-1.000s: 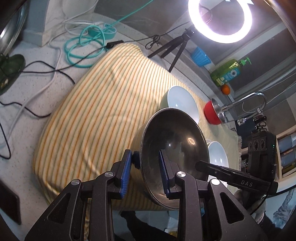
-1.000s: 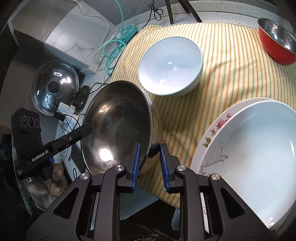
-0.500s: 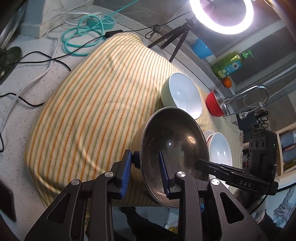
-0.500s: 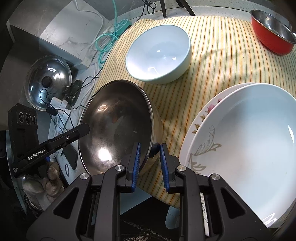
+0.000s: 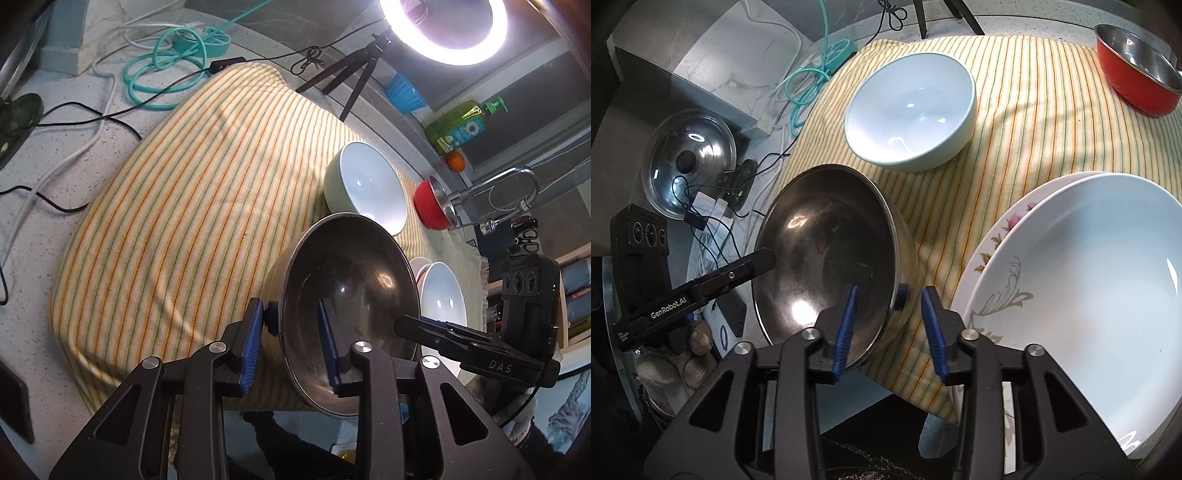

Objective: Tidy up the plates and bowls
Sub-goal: 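Lower the steel bowl onto the cloth and open both grippers, then move both grippers to the red steel bowl and close on its rim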

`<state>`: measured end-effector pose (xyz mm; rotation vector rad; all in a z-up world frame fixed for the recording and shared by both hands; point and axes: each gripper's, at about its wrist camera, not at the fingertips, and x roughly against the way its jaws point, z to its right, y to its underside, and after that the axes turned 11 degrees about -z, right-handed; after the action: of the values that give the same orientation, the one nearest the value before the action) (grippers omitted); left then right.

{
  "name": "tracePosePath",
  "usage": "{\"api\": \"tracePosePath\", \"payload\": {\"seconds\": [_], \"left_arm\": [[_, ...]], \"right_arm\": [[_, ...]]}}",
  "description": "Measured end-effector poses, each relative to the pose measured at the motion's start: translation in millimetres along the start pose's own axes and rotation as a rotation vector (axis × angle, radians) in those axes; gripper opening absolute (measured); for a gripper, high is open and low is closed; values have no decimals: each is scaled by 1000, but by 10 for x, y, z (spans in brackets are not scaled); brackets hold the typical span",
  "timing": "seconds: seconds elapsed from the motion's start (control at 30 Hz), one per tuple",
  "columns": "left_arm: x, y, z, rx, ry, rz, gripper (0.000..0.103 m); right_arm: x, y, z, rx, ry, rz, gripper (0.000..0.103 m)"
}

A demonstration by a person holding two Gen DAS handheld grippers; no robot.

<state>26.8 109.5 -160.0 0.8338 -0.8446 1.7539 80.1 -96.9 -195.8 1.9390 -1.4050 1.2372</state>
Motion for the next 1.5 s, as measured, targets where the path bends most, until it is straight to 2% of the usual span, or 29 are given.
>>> {"api": "tracePosePath", "payload": {"seconds": [0.1, 0.13, 0.17, 0.33, 0.5, 0.67, 0.87, 1.17, 1.37, 1.5], "left_arm": [[2, -13, 15, -7, -4, 4, 30], [12, -22, 19, -9, -9, 7, 34], [25, -30, 22, -10, -11, 13, 37], [102, -95, 55, -22, -19, 38, 38], [202, -161, 166, -49, -46, 73, 41], [293, -241, 373, -104, -72, 118, 43], [279, -333, 678, -150, -47, 138, 43], [132, -495, 1227, -209, -9, 162, 43], [-135, -671, 1573, -236, 16, 137, 43], [-361, -837, 1775, -238, 42, 98, 43]], "right_arm": [[44, 0, -41, 19, 4, 19, 54], [63, 0, -46, 23, 3, 27, 58], [79, -3, -50, 26, 2, 33, 59], [179, -32, -35, 25, -15, 61, 61], [352, -50, -1, 34, -7, 105, 76], [604, -60, 56, 59, 34, 157, 84], [960, -32, 274, 67, 80, 205, 85], [1614, 1, 919, 1, 141, 292, 85], [1964, -56, 1417, -81, 162, 370, 85], [2056, -146, 1740, -133, 156, 397, 85]]}}
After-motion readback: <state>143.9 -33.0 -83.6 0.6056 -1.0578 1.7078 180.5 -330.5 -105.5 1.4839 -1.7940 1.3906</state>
